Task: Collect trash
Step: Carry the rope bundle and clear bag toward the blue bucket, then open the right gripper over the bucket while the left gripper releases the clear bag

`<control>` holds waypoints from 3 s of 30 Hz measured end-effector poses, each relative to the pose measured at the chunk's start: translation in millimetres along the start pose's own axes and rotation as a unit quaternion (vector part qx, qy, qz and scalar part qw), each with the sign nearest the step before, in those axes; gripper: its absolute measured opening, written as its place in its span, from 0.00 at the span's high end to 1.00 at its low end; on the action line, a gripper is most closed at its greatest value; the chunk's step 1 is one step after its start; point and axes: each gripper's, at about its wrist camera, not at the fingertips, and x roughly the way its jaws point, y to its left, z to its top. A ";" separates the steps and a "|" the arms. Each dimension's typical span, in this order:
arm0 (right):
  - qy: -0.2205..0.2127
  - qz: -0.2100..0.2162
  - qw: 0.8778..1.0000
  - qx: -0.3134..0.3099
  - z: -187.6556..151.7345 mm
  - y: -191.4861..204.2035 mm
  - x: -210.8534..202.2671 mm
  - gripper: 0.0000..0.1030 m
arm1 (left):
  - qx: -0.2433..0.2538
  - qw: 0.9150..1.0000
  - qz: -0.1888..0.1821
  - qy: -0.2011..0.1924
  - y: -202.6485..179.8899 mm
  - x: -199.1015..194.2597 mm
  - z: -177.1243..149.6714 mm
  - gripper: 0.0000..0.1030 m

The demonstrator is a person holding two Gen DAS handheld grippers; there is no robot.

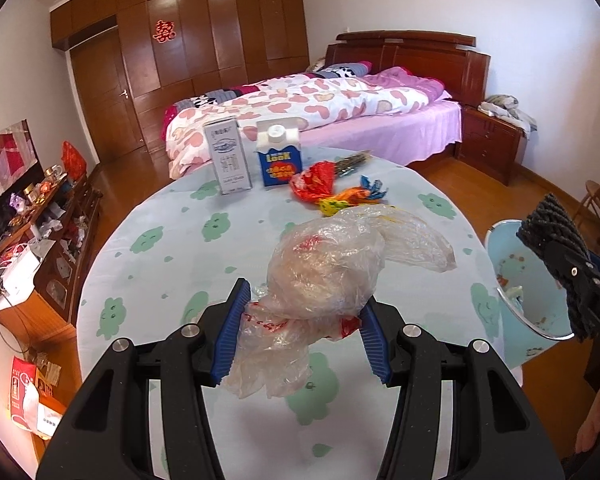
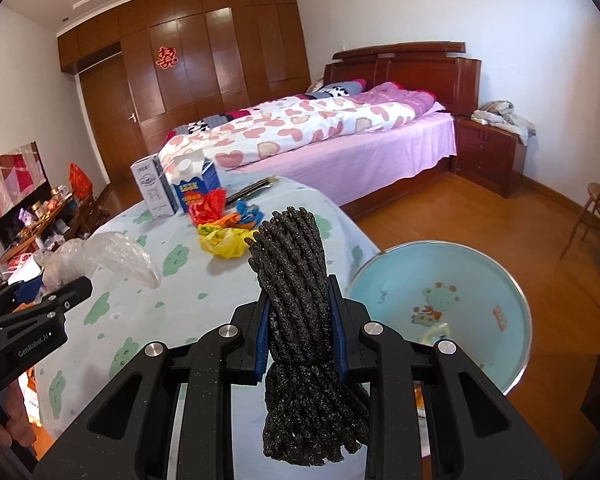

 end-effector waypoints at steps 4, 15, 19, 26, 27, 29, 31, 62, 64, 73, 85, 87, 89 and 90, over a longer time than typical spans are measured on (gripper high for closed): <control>-0.004 -0.009 1.000 0.007 0.8 -10.4 -2.7 0.75 | 0.006 1.000 -0.010 0.001 -10.2 0.3 1.8 0.49; -0.012 -0.034 0.999 0.026 2.6 -36.4 -9.6 0.75 | 0.016 0.999 -0.044 -0.003 -38.4 -0.7 13.3 0.49; -0.017 -0.044 0.998 0.036 3.3 -47.3 -12.5 0.75 | 0.024 0.998 -0.054 -0.006 -53.0 -0.1 16.8 0.49; -0.023 -0.063 0.996 0.053 4.4 -65.3 -15.8 0.75 | 0.043 0.997 -0.066 -0.008 -80.7 1.9 24.8 0.49; -0.023 -0.065 0.996 0.057 5.6 -68.5 -15.9 0.75 | 0.046 0.997 -0.069 -0.010 -85.6 1.5 26.5 0.49; -0.024 -0.071 0.995 0.063 5.9 -73.7 -17.0 0.75 | 0.051 0.996 -0.073 -0.013 -93.6 0.6 29.6 0.49; -0.024 -0.080 0.994 0.070 6.1 -80.9 -16.6 0.75 | 0.057 0.995 -0.079 -0.016 -102.5 1.1 32.2 0.49; 0.045 -0.107 0.986 0.118 -24.5 -151.5 30.8 0.62 | 0.074 0.989 -0.121 0.045 -181.0 57.8 34.0 0.48; 0.039 -0.108 0.986 0.118 -25.6 -149.2 32.0 0.58 | 0.074 0.989 -0.121 0.046 -182.5 60.1 33.9 0.48; 0.010 -0.135 0.981 0.136 -20.2 -150.5 20.7 0.53 | 0.080 0.988 -0.126 0.043 -197.7 60.0 35.8 0.48; -0.023 -0.181 0.968 0.174 -14.8 -170.0 0.7 0.53 | 0.099 0.982 -0.160 0.011 -233.5 52.4 39.3 0.23; -0.025 -0.182 0.967 0.178 -14.0 -174.6 -1.6 0.53 | 0.101 0.982 -0.159 0.010 -233.3 51.6 40.1 0.19; -0.028 -0.182 0.966 0.180 -14.9 -178.3 -6.3 0.53 | 0.098 0.983 -0.154 0.005 -229.1 49.2 40.6 0.17; -0.030 -0.181 0.966 0.181 -15.2 -180.3 -8.2 0.53 | 0.097 0.984 -0.152 0.003 -227.0 48.1 41.1 0.15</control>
